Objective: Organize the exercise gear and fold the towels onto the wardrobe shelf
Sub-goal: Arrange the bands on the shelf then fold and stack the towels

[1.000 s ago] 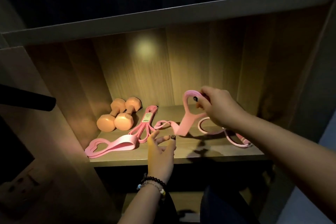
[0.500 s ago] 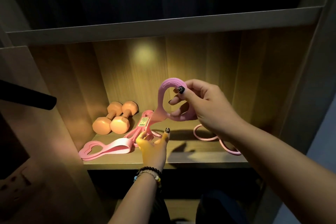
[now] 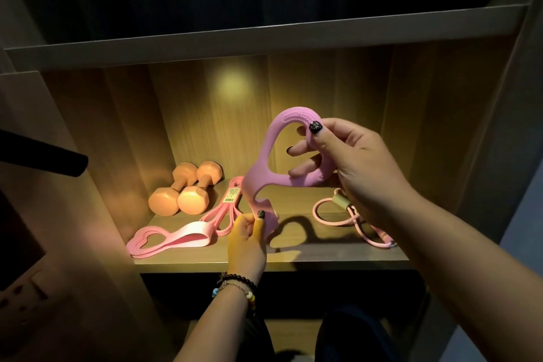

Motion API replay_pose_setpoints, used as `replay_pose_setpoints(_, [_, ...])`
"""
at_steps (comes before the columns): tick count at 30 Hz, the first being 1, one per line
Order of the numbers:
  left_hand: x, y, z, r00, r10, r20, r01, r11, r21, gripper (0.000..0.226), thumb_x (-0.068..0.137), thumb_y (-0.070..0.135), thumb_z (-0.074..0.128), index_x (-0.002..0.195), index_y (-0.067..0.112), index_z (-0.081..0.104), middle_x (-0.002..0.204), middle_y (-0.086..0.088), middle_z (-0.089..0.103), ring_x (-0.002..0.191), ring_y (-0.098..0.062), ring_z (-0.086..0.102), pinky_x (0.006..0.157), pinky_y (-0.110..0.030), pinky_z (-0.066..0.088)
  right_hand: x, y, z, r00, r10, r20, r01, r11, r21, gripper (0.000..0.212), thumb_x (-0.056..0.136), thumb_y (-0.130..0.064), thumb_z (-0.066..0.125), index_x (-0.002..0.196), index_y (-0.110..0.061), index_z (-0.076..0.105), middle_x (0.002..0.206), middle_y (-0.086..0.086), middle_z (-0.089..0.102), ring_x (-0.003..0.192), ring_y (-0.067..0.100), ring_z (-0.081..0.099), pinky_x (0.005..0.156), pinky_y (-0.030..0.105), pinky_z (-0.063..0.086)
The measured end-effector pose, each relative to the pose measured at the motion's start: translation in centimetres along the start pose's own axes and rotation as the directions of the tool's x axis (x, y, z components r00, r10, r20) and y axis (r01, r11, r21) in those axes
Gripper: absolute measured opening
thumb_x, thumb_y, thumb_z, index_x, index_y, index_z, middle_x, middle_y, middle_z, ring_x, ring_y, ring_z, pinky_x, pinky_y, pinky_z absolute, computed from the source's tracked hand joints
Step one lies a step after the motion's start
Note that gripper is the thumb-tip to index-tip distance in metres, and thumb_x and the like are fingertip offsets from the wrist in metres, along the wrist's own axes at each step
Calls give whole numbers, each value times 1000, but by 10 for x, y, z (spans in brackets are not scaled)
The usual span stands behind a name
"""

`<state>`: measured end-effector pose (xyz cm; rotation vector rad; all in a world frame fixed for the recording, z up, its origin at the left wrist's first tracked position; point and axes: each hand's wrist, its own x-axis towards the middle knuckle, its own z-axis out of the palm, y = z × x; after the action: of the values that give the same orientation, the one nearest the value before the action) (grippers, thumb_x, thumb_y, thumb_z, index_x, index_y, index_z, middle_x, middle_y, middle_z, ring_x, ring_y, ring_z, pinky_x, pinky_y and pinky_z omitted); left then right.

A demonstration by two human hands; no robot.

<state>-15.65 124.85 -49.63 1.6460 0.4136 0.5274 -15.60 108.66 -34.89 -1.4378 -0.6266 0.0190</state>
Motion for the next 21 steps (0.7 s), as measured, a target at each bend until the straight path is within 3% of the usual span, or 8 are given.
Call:
replay_pose_setpoints(3, [0, 9, 1, 995, 98, 0, -96, 979, 181, 7, 98, 13, 52, 92, 13, 57, 77, 10, 58, 70, 0, 55, 57, -7, 42, -4, 12, -5, 981, -181, -73, 160, 958, -236, 17, 97, -15, 53, 108, -11, 65, 87, 6, 71, 72, 17, 71, 63, 26, 60])
replay_pose_setpoints(5, [-1, 13, 2, 997, 66, -47, -60, 990, 127, 9, 96, 14, 51, 89, 11, 56, 79, 0, 60, 75, -17, 58, 61, -14, 41, -5, 21, -9, 941, -332, -71, 267, 851, -452, 18, 94, -15, 57, 110, -14, 66, 89, -3, 70, 79, 9, 69, 69, 23, 59])
replay_pose_setpoints(8, [0, 18, 2, 978, -210, 1, 205, 954, -220, 18, 93, 22, 48, 88, 10, 60, 97, -23, 67, 90, -33, 64, 76, -42, 47, -5, 27, -14, 852, -520, -65, 404, 732, -549, 21, 92, -15, 61, 113, -12, 67, 95, -2, 71, 86, 7, 66, 75, 20, 57])
replay_pose_setpoints(11, [0, 31, -4, 862, -399, 314, 507, 652, -563, 23, 99, 21, 50, 114, 7, 59, 109, -17, 71, 99, -25, 66, 77, -40, 52, -6, 33, -27, 629, -762, 153, 636, 392, -665, 23, 90, -12, 63, 111, -1, 67, 103, 8, 70, 94, 19, 64, 78, 33, 54])
replay_pose_setpoints(13, [0, 38, -6, 804, -398, 441, 594, 519, -615, 37, 99, 26, 48, 129, 3, 50, 120, -13, 66, 106, -25, 63, 85, -57, 51, -10, 44, -32, 575, -762, 297, 710, 286, -643, 23, 88, -12, 67, 109, -1, 69, 108, 9, 70, 101, 27, 64, 82, 47, 50])
replay_pose_setpoints(16, [-5, 46, -7, 707, -308, 637, 704, 391, -592, 44, 102, 29, 37, 139, 5, 39, 146, -18, 44, 125, -36, 49, 95, -74, 35, -22, 71, -33, 609, -675, 418, 744, 302, -597, 21, 89, -17, 66, 105, -5, 72, 109, 4, 71, 107, 25, 63, 85, 49, 47])
replay_pose_setpoints(19, [-11, 57, -12, 667, -312, 676, 745, 270, -610, 33, 101, 19, 36, 129, 3, 42, 98, -22, 57, 75, -33, 60, 77, -50, 53, -36, 98, -36, 664, -561, 495, 729, 339, -594, 20, 92, -21, 62, 105, -10, 73, 109, 0, 70, 109, 23, 61, 84, 46, 47])
replay_pose_setpoints(21, [-12, 60, -14, 730, -375, 572, 677, 277, -682, 28, 104, 23, 35, 110, -1, 48, 79, -17, 57, 75, -23, 55, 93, -41, 47, -45, 111, -39, 677, -530, 510, 723, 352, -594, 19, 92, -19, 61, 105, -11, 73, 109, 0, 69, 109, 24, 60, 84, 46, 47])
